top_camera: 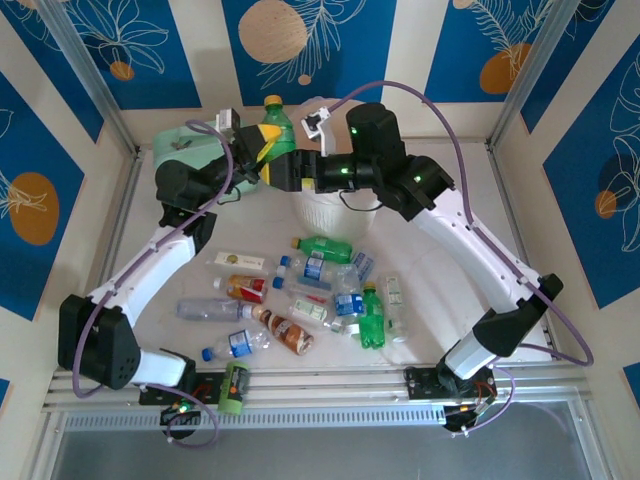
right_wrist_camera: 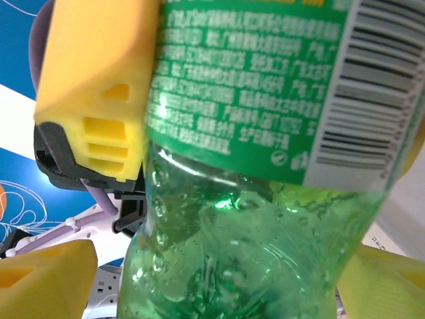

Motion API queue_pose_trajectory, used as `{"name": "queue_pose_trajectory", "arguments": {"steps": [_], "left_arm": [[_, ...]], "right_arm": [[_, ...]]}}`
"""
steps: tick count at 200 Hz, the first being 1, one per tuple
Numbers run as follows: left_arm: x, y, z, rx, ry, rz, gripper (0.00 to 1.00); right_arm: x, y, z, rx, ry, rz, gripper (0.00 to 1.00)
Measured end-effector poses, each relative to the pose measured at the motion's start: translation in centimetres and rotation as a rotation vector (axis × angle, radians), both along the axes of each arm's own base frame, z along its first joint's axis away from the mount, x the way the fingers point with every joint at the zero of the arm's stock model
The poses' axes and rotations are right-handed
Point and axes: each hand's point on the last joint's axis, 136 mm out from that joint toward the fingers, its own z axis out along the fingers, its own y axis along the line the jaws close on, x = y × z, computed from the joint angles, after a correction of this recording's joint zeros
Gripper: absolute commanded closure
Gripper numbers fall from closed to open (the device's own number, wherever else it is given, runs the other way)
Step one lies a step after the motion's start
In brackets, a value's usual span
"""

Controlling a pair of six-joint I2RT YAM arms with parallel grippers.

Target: Put the plastic bottles in the bin

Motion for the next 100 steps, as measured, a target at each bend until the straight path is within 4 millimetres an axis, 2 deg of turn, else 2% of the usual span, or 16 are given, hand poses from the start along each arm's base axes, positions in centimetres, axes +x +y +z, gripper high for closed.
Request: {"name": "queue_pose_trajectory", "arguments": {"steps": [32, 100], "left_arm": [[-0.17, 0.04, 0.27, -0.008, -0.008, -0.004, 0.44], [-0.11, 0.03, 0.12, -0.010, -0.005, -0.005, 0.43]], "right_arm": [[-0.12, 0.22, -0.08, 0.000, 0.001, 0.007, 0.17], [-0.11, 0.29, -0.18, -0.005, 0.000, -0.001, 0.36]]}}
